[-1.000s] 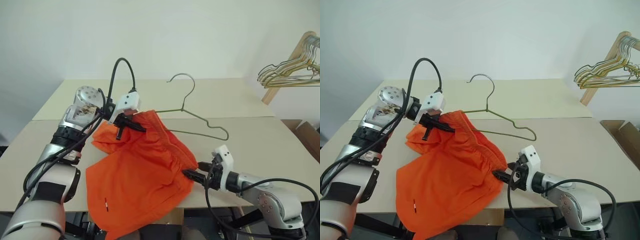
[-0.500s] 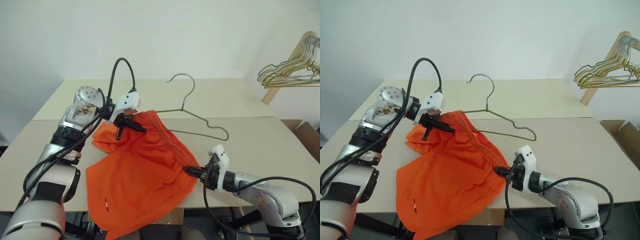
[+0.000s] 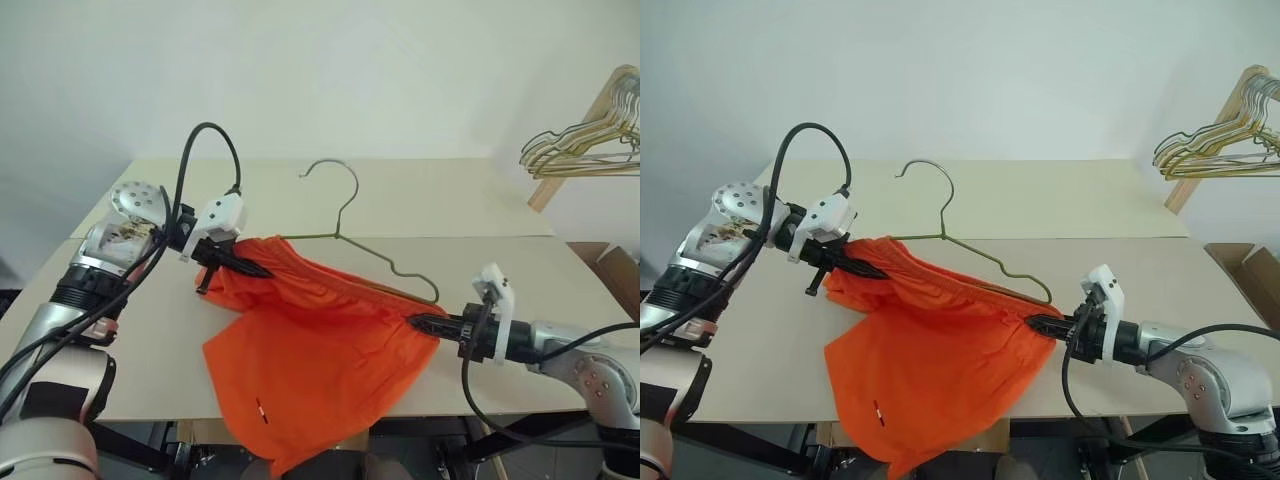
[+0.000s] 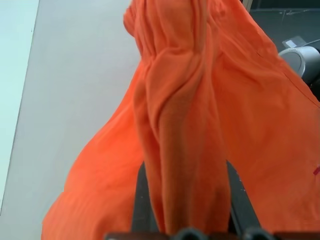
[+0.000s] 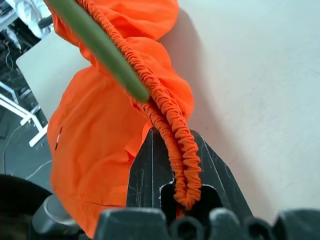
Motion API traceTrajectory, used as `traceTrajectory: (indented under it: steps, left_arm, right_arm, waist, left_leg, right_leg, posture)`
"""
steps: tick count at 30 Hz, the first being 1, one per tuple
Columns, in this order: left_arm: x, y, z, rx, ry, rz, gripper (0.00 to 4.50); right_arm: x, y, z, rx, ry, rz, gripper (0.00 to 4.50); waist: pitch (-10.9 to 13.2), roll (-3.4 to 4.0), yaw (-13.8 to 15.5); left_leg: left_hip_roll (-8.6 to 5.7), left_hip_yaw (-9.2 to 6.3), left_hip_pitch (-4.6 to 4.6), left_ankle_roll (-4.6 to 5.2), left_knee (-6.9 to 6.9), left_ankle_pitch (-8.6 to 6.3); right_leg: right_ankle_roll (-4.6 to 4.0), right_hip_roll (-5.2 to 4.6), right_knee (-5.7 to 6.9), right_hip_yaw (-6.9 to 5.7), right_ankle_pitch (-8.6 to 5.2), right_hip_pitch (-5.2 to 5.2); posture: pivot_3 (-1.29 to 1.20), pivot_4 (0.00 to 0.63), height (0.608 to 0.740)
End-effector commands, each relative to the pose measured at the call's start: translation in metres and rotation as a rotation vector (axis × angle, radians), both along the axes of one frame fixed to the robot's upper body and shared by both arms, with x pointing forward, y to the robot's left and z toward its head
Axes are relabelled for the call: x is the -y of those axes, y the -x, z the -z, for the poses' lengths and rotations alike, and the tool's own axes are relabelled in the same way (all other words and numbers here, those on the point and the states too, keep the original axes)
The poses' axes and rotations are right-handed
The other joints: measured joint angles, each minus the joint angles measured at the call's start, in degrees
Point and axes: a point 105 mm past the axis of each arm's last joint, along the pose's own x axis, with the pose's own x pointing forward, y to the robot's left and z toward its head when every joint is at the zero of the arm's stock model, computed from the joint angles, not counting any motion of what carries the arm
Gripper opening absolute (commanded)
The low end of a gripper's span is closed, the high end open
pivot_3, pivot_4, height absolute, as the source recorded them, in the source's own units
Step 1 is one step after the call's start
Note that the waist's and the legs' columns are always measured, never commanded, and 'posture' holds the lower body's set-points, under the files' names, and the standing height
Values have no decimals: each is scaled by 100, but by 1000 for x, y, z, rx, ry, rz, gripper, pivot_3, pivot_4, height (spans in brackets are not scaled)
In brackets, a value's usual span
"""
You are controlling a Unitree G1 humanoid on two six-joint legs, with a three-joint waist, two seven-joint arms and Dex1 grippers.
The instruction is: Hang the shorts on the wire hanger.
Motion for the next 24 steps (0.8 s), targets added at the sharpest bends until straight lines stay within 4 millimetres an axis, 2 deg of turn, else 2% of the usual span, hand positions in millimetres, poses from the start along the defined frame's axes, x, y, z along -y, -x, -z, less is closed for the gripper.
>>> traceTrajectory:
  steps: [1,12,14,18,21,24]
  left_arm:
    - [-19,-4,-6,39,-43,-54,0]
    - [-43,-15,23,101,-259,-104,0]
    - [-42,-17,25,102,-261,-103,0]
    - [-21,-19,24,100,-197,-81,0]
    - [-4,-24,21,110,-130,-84,0]
    - [4,-26,17,114,-91,-84,0]
  right_arm:
    - [14,-4,-5,16,36,23,14]
    - [26,-5,-19,48,82,-5,14]
    - [24,-6,-23,75,93,-16,14]
    - [6,-7,-34,162,155,-89,14]
    - [-5,-6,-39,190,185,-145,936]
    - [-8,-5,-39,203,224,-170,1954]
  waist:
    - [0,0,15]
    - [0,0,74]
    - [0,0,76]
    - [0,0,75]
    - [0,0,75]
    - [0,-1,75]
  left_leg:
    - [0,0,-1,0,0,0]
    - [0,1,-2,0,0,0]
    - [0,1,-4,0,0,0]
    - [0,1,-5,0,2,0]
    - [0,1,-6,0,2,0]
    - [0,1,-10,1,2,0]
  right_leg:
    - [0,0,-1,0,0,0]
    - [0,1,-7,-1,0,0]
    - [0,0,-9,-1,0,0]
    - [0,0,-6,-1,0,0]
    - [0,0,-6,-1,0,-3]
    - [0,0,-9,-1,0,-5]
  posture:
    - [-14,0,740]
    - [-24,0,740]
    - [-25,0,740]
    - [-26,0,740]
    - [-29,0,740]
    - [-29,0,740]
